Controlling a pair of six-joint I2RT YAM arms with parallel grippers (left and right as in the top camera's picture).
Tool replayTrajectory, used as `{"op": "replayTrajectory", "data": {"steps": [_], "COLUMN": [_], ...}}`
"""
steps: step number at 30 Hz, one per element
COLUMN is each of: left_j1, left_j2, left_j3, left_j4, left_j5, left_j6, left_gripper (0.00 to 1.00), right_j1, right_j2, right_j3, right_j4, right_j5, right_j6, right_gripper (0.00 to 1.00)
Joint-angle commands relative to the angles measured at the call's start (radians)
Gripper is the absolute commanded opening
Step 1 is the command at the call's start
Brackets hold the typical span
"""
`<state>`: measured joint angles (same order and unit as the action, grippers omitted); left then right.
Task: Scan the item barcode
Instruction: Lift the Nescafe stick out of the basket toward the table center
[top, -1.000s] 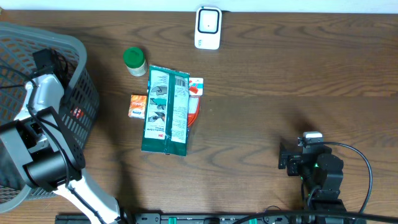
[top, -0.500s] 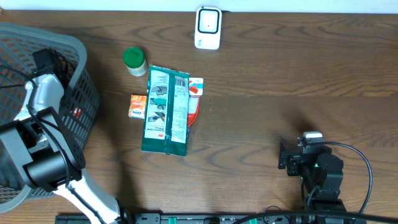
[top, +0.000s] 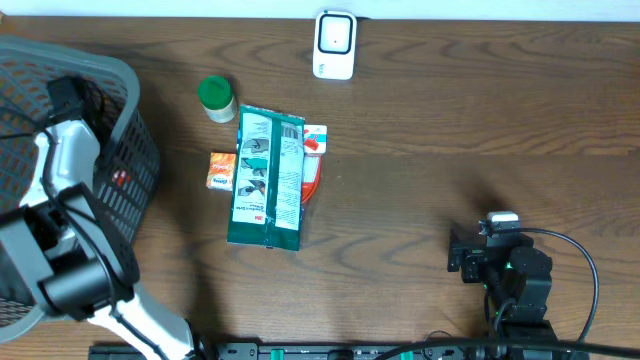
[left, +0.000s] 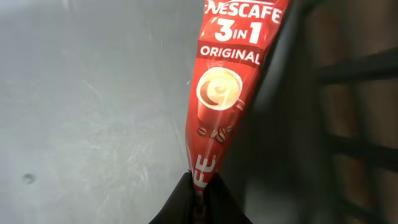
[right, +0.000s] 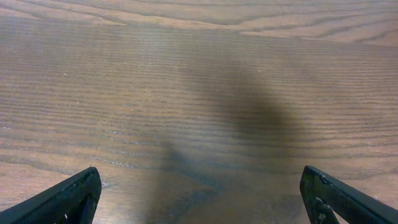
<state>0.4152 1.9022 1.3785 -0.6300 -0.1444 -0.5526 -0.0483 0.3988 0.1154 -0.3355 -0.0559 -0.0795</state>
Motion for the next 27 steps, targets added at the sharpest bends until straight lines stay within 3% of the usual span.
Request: {"op": "replayTrajectory", "data": {"steps": [1,14,22,27], "left_j1": [-0.002,-0.002,-0.002,-0.002], "left_j2": [-0.114,-0.473,-0.682,-0.756], "left_j3": [0.000,0.000,0.000,0.000], "left_j4": [0.005,0.018,0.082,0.146], "left_j5": [-0.013,0.013,0.174,0.377], "left_j6": [-0.003,-0.003,-0.003,-0.002], "left_gripper": [0.07,0.08,0.07,0.08], "right_j1": [-0.003,-0.003,-0.003,-0.003], "right_j2": [-0.001,-0.001,-0.001,-0.001], "right_j3": [-0.002,-0.002,-0.002,-0.002], "right_j4": [0.003,0.005,0.007,0.008], "right_j5": [-0.004,-0.004,-0.004,-0.004], "right_j6": [0.015,0.015,0.015,0.015], "right_gripper": [0.99,0.99,0.99,0.99]}}
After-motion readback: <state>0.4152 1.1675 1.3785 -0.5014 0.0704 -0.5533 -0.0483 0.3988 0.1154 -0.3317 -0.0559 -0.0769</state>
